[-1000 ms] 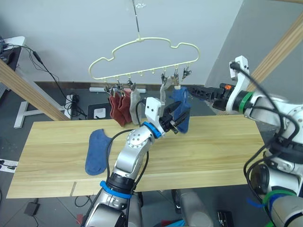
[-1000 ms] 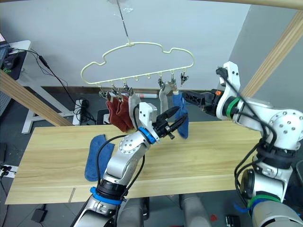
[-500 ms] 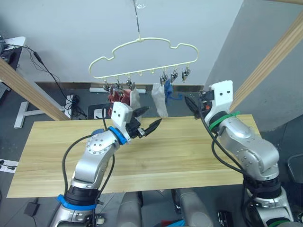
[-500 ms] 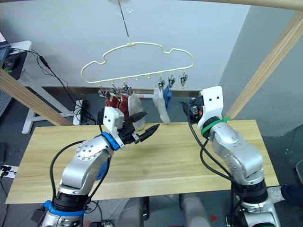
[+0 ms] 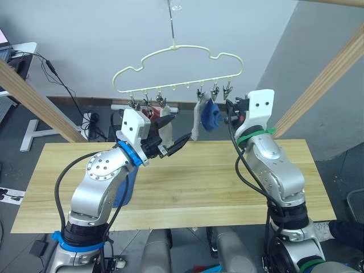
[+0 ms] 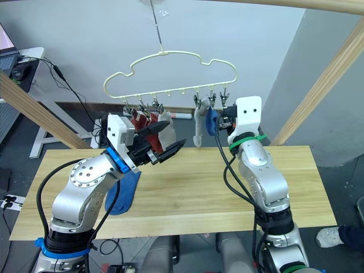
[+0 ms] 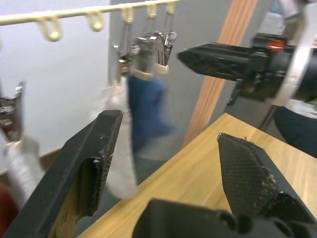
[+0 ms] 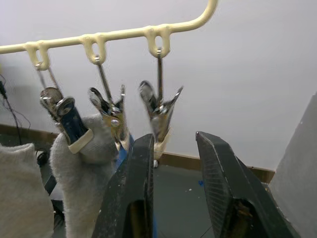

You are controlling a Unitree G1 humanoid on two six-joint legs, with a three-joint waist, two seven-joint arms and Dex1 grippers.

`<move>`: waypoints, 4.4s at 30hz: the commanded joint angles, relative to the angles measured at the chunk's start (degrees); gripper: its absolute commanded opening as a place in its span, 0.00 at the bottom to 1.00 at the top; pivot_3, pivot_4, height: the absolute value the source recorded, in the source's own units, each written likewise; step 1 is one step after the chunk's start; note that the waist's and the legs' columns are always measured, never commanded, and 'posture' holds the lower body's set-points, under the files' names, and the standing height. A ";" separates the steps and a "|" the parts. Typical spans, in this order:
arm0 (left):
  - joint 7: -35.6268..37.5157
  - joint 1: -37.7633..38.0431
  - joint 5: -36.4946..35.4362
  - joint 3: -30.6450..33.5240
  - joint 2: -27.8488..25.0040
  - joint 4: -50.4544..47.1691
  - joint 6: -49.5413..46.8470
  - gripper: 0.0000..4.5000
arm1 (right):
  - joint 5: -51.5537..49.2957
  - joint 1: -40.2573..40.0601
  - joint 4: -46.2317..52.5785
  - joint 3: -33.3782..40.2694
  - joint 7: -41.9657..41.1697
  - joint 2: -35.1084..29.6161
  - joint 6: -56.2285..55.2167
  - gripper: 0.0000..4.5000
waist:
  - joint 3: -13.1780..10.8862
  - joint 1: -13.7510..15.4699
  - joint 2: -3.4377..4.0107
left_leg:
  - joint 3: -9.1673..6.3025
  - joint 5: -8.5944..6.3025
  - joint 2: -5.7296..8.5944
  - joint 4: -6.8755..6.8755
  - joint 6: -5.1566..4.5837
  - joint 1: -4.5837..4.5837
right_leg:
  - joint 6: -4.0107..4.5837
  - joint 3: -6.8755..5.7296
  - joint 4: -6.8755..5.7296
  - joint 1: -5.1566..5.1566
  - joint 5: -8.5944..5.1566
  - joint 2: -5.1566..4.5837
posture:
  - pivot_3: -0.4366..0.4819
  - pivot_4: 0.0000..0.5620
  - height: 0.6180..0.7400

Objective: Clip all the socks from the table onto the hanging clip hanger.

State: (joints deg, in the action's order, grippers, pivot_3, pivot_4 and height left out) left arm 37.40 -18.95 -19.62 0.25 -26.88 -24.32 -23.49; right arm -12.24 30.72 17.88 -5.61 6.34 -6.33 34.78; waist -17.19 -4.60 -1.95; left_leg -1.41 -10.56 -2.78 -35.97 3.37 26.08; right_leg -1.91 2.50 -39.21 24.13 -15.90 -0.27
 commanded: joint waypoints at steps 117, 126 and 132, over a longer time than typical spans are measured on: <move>-2.10 -5.85 -5.04 0.26 -0.87 -3.39 -2.32 0.78 | 13.93 10.13 -10.45 2.46 2.00 11.43 -8.05 0.31 | 0.00 0.38 0.00 | -0.04 0.15 0.02 -0.13 0.12 -0.23 | 0.03 0.00 -0.70 0.04 0.01 0.00 | 0.42 0.47 1.00; -2.07 -5.69 -4.97 0.30 -0.92 -3.57 -2.12 0.78 | 13.71 10.03 -10.65 2.69 2.17 11.84 -8.41 0.83 | 0.00 0.39 0.00 | -0.04 0.15 0.02 -0.13 0.12 -0.23 | 0.03 0.00 -0.70 0.04 0.01 0.00 | 0.42 0.44 1.00; -2.15 -5.85 -4.80 0.22 -0.79 -3.26 -1.94 0.78 | 13.39 10.17 -10.93 2.81 2.26 12.28 -8.08 0.83 | 0.00 0.40 0.00 | -0.04 0.15 0.02 -0.13 0.12 -0.23 | 0.03 0.00 -0.70 0.04 0.01 0.00 | 0.42 0.44 1.00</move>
State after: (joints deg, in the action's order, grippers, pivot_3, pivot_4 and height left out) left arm 35.51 -24.37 -24.56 0.38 -27.88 -25.15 -26.85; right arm 1.03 39.50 5.93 -3.08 8.38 5.47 27.92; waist -17.18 -4.21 -1.95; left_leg -1.45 -10.42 -2.76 -36.10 3.49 25.85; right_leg -1.88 2.50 -39.92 24.17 -15.89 -0.27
